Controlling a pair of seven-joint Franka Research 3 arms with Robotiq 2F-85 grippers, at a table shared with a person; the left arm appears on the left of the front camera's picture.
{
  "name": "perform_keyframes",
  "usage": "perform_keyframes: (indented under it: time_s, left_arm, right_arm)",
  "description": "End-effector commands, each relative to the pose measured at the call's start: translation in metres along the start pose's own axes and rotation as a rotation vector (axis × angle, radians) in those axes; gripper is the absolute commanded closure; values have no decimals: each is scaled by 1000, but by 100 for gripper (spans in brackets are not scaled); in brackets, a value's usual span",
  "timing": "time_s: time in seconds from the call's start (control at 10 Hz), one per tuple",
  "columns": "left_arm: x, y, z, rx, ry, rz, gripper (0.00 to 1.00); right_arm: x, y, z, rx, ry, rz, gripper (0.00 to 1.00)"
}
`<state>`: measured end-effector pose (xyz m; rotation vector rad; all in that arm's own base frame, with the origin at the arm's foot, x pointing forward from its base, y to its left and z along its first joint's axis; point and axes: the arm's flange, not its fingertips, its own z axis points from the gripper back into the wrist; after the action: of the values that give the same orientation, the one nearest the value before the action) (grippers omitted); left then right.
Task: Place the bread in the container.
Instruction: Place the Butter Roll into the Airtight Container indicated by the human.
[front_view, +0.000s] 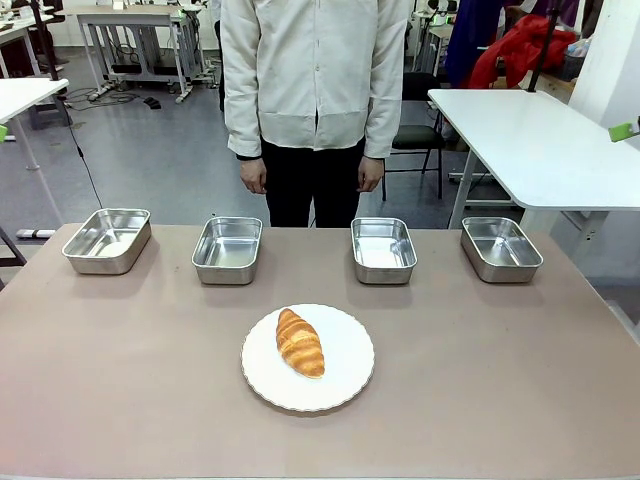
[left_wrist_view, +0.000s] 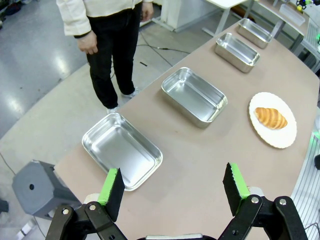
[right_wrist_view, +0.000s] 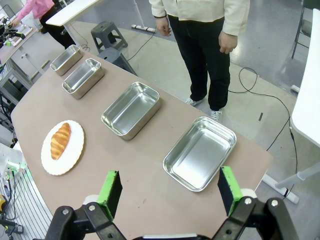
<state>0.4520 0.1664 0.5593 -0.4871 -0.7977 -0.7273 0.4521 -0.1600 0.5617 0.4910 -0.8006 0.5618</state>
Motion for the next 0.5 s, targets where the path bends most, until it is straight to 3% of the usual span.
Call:
perform_keyframes:
  time_s: [0.0,0.4]
  left_arm:
    - [1,0,0,-3,-4,-4,0]
    - [1,0,0,-3,-4,-4,0]
  right_arm:
    - [1,0,-1,7,-13,6,0]
    - [1,0,-1,7,-13,6,0]
